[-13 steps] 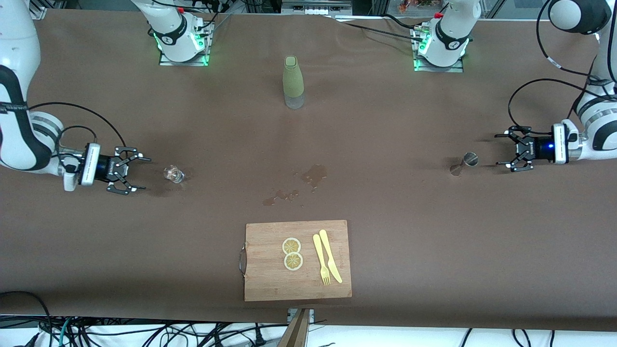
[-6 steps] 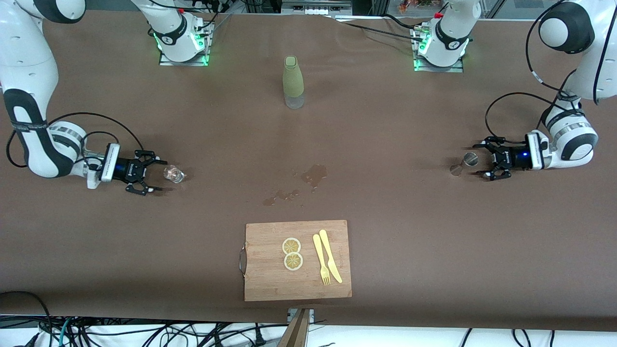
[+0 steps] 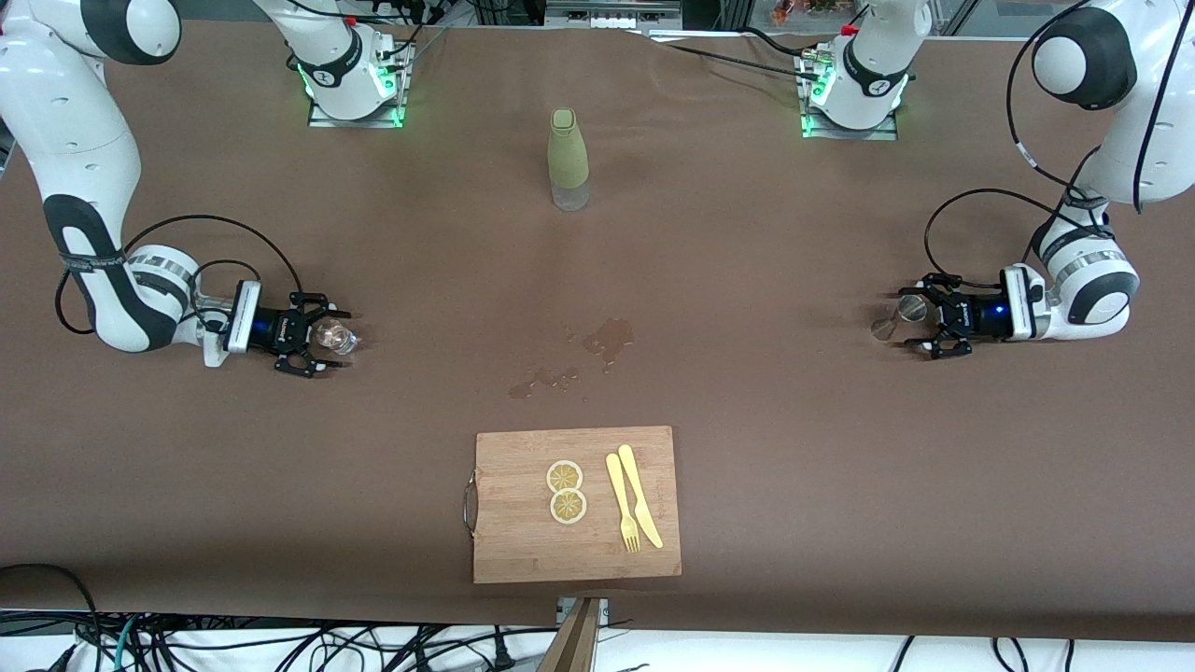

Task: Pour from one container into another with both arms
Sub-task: 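Grasp the glass beaker with the right gripper while the left gripper grasps the jigger, then lift the beaker with the right gripper while the left gripper brings the jigger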

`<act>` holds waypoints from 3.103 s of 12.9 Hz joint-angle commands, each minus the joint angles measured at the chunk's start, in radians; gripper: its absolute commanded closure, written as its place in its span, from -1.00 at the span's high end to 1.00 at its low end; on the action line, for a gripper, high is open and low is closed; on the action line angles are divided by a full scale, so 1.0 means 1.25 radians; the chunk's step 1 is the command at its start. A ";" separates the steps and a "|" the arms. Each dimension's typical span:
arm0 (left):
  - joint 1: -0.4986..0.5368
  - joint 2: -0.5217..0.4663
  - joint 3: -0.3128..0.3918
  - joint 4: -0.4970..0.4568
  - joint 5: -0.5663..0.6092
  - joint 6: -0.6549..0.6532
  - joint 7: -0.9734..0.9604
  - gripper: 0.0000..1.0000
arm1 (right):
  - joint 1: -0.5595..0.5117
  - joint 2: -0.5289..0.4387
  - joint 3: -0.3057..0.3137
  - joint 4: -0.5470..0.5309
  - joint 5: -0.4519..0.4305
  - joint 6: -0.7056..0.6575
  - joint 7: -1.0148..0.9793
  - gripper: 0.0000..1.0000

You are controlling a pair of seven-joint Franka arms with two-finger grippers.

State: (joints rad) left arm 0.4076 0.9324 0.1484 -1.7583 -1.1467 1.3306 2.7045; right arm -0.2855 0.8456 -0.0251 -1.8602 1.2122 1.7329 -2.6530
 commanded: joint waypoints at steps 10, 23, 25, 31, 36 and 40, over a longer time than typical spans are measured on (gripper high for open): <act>-0.018 0.015 0.003 0.008 -0.024 0.009 0.066 0.06 | 0.016 0.010 -0.002 0.018 0.045 -0.096 -0.018 -0.99; -0.084 0.008 0.000 0.046 -0.043 0.011 0.032 -1.00 | 0.147 0.008 0.108 0.193 0.046 -0.173 0.156 -1.00; -0.134 0.004 -0.013 0.049 -0.100 0.013 0.004 -1.00 | 0.189 0.007 0.108 0.213 0.084 -0.163 0.178 -1.00; -0.339 0.003 -0.029 0.062 -0.270 0.131 -0.084 -1.00 | 0.372 -0.025 0.108 0.230 0.183 0.009 0.328 -1.00; -0.397 0.009 -0.127 0.085 -0.364 0.275 -0.140 -1.00 | 0.503 -0.024 0.107 0.322 0.173 0.218 0.522 -1.00; -0.457 0.012 -0.156 0.135 -0.364 0.364 -0.213 -1.00 | 0.558 -0.024 0.107 0.326 0.173 0.311 0.567 -1.00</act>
State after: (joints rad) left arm -0.1237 0.9391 -0.0450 -1.6313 -1.5772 1.7348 2.4648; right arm 0.3881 0.8208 0.1169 -1.4596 1.4272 2.0905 -1.9886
